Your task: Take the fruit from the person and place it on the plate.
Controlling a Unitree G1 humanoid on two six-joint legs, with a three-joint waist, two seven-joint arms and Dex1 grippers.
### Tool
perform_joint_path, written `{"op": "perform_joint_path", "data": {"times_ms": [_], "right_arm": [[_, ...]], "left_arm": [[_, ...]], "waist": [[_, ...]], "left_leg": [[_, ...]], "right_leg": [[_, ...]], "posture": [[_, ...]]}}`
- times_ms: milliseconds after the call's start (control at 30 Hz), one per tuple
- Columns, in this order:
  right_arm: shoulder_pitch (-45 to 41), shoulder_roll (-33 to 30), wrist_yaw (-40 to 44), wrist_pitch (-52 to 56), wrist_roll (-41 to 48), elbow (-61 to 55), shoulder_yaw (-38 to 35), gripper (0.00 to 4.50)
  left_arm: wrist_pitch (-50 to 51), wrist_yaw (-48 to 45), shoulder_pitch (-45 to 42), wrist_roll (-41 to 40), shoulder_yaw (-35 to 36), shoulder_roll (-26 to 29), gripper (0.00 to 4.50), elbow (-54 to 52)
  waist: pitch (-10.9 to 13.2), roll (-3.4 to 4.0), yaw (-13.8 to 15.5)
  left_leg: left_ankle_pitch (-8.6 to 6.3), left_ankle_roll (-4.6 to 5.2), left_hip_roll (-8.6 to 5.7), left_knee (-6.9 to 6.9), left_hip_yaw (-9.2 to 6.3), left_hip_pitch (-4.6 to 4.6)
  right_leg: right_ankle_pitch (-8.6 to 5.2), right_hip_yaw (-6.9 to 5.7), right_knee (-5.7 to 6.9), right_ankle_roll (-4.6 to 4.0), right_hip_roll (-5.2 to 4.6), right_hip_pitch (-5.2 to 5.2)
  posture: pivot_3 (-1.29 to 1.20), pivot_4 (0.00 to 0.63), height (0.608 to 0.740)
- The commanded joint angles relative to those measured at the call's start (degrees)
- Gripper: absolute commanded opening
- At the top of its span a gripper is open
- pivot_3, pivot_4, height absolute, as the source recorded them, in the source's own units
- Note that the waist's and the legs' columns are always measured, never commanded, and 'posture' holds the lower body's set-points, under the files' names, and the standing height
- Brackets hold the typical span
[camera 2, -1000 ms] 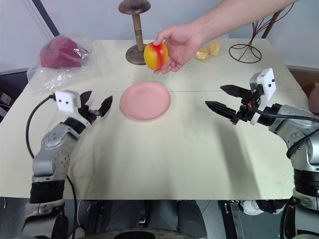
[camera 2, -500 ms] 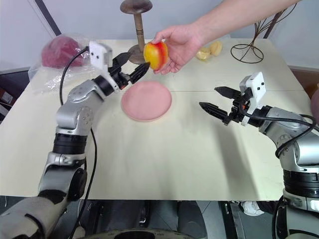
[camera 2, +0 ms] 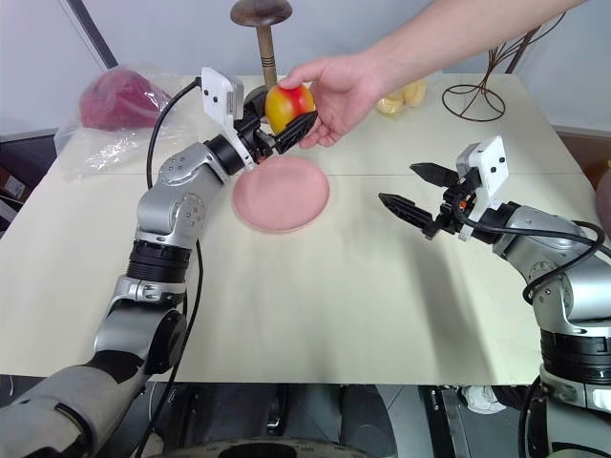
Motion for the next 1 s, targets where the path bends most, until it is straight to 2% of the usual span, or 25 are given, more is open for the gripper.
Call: {"op": "perform_joint_path", "data": {"times_ms": [33,267,433,533,667,800,867,900,1000], "right_arm": [[-1.04,0.16,-0.07,-1.27,0.15,-0.74,-1.7,4.5],[-1.31,0.4,-0.11,-1.47,0.01,-0.48,-1.43,4.5],[-0.78,0.43,-0.13,-1.38,0.06,-0.72,-1.59,4.5],[-0.66,0.61,-0.23,-1.35,0.11,-0.69,-1.55,4.5],[-1.21,1.12,-0.35,-1.57,-0.18,-0.2,-0.94,4.5],[-1.73,1.55,-0.29,-1.58,-0.47,0.09,-0.65,4.5],[-1.69,1.67,-0.24,-1.56,-0.58,-0.01,-0.65,4.5],[-1.69,1.72,-0.23,-1.57,-0.63,0.0,-0.65,4.5],[-1.53,1.76,-0.22,-1.44,-0.66,-0.23,-0.8,4.5]], "left_arm": [[-0.71,-0.16,-1.58,0.27,0.01,-0.06,3.24,-2.64],[1.27,0.15,-1.03,-0.27,0.96,1.45,3.24,-5.39],[8.64,1.34,4.07,2.16,-0.7,6.91,3.24,-10.37],[12.7,1.4,8.07,2.37,-2.2,8.3,3.24,-13.0],[13.58,2.35,11.04,4.21,-4.41,7.28,3.24,-12.94],[10.3,3.87,12.26,7.5,-6.21,5.38,3.24,-9.47],[9.83,4.62,12.38,7.39,-5.62,3.86,4.28,-8.38],[9.46,4.76,12.29,7.52,-5.46,3.44,4.44,-7.97],[9.08,4.65,12.14,7.46,-5.04,2.68,4.44,-7.75]], "waist": [[0.0,0.0,0.0],[0.0,0.0,-0.02],[-0.01,0.02,-0.73],[-0.01,0.02,-1.1],[0.0,0.01,-0.85],[-0.01,0.01,-0.86],[-0.01,0.01,-0.97],[-0.01,0.01,-0.99],[-0.01,0.01,-1.03]], "left_leg": [[0.0,0.0,0.0,0.0,0.0,0.0],[0.0,0.0,0.0,0.0,0.0,0.0],[0.0,0.0,0.01,-0.03,0.0,0.02],[0.0,-0.01,0.01,-0.04,-0.02,0.03],[0.01,-0.01,0.0,-0.01,-0.06,-0.01],[0.01,-0.02,-0.01,0.0,-0.05,-0.02],[0.01,-0.02,0.0,-0.01,-0.05,-0.01],[0.01,-0.02,0.0,-0.01,-0.05,-0.01],[0.01,-0.02,0.0,-0.02,-0.04,-0.02]], "right_leg": [[0.0,0.0,0.0,0.0,0.0,0.0],[0.0,0.0,0.0,0.0,0.0,0.0],[0.0,0.02,0.03,0.0,0.01,-0.02],[0.0,0.02,0.06,0.0,0.02,-0.02],[0.0,0.0,0.06,0.0,0.01,-0.02],[0.0,0.0,0.06,0.0,0.0,-0.02],[0.0,0.0,0.06,0.0,0.0,-0.03],[0.0,0.01,0.06,0.0,0.0,-0.03],[0.0,0.01,0.06,0.0,0.01,-0.04]], "posture": [[0.0,0.15,0.74],[0.0,0.15,0.74],[0.0,0.15,0.74],[0.0,0.15,0.74],[0.0,0.15,0.74],[0.0,0.15,0.74],[0.0,0.15,0.74],[0.0,0.15,0.74],[0.0,0.15,0.74]]}}
